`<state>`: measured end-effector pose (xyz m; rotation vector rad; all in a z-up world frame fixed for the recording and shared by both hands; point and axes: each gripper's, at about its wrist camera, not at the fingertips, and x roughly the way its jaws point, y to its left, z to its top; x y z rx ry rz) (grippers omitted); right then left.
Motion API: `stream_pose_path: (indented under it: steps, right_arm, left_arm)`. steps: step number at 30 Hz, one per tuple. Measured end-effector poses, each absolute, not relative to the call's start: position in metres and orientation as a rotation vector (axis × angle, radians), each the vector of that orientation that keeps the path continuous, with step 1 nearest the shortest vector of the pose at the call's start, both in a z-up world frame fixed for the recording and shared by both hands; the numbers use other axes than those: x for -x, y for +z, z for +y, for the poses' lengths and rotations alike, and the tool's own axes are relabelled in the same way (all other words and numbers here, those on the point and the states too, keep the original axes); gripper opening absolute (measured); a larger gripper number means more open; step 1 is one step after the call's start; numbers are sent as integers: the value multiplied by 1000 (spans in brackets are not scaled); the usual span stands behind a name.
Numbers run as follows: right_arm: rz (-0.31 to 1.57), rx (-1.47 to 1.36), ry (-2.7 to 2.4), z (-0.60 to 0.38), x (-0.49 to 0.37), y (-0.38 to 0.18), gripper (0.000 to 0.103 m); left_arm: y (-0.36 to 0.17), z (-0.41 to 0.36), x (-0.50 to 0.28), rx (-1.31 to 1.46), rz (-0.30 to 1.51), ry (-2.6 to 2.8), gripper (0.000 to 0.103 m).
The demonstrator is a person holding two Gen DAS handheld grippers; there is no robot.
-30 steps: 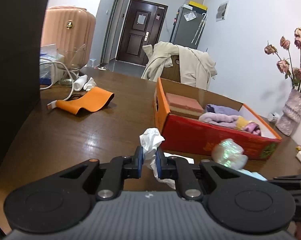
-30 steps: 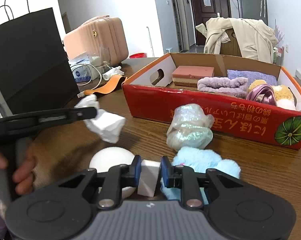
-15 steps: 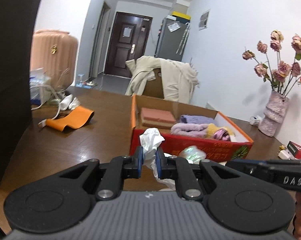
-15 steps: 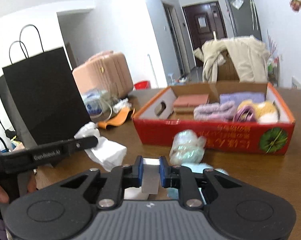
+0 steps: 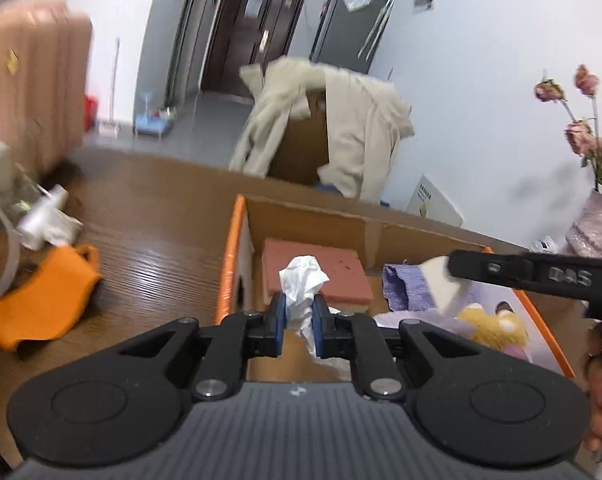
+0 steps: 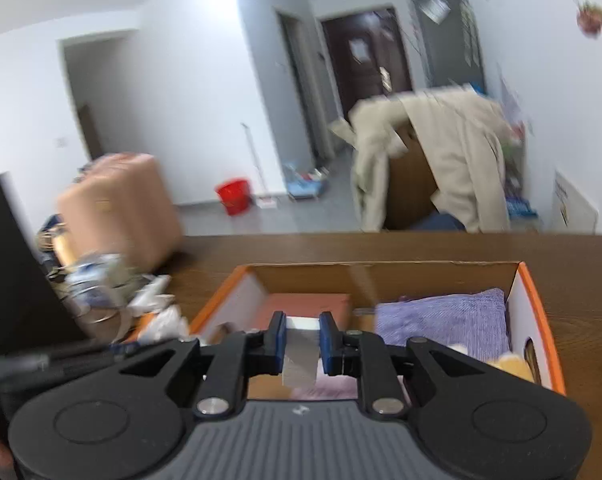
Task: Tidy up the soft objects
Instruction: 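Carry tissue and block into the box and open both grippers, then grasp the white foam cylinder with the left gripper while the right grasps the clear iridescent bag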
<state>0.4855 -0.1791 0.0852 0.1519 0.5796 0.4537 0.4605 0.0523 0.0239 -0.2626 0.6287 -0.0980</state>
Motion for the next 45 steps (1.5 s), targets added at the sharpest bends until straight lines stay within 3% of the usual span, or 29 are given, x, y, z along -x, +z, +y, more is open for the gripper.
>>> stream_pose_path:
  steps: [3, 5, 7, 8, 18, 23, 30, 35, 37, 45]
  right_arm:
    - [649, -182, 408, -173, -532, 68, 19]
    - [670, -167, 373, -167, -552, 58, 21]
    - [664, -172, 354, -165, -562, 52, 41]
    - [662, -182, 352, -166, -566, 51, 43]
    - [590, -154, 378, -176, -545, 75, 45]
    - [523, -74, 413, -184, -498, 102, 52]
    - [431, 31, 460, -208, -400, 120, 68]
    - [392, 69, 474, -224, -324, 112, 75]
    - [384, 75, 477, -228, -296, 103, 82]
    - [425, 111, 499, -231, -196, 47, 82]
  left_arm:
    - [15, 50, -482, 259, 627, -74, 22]
    - [15, 46, -484, 224, 609, -79, 45]
    - [16, 42, -481, 191, 580, -123, 56]
    - [18, 40, -479, 176, 566, -135, 60]
    - [49, 33, -451, 115, 495, -134, 62]
    - [72, 29, -397, 34, 434, -151, 77]
    - [86, 31, -308, 2, 369, -90, 85]
    - [79, 26, -236, -3, 345, -83, 99]
    - [70, 23, -212, -4, 351, -92, 100]
    - [30, 24, -138, 49, 427, -99, 102]
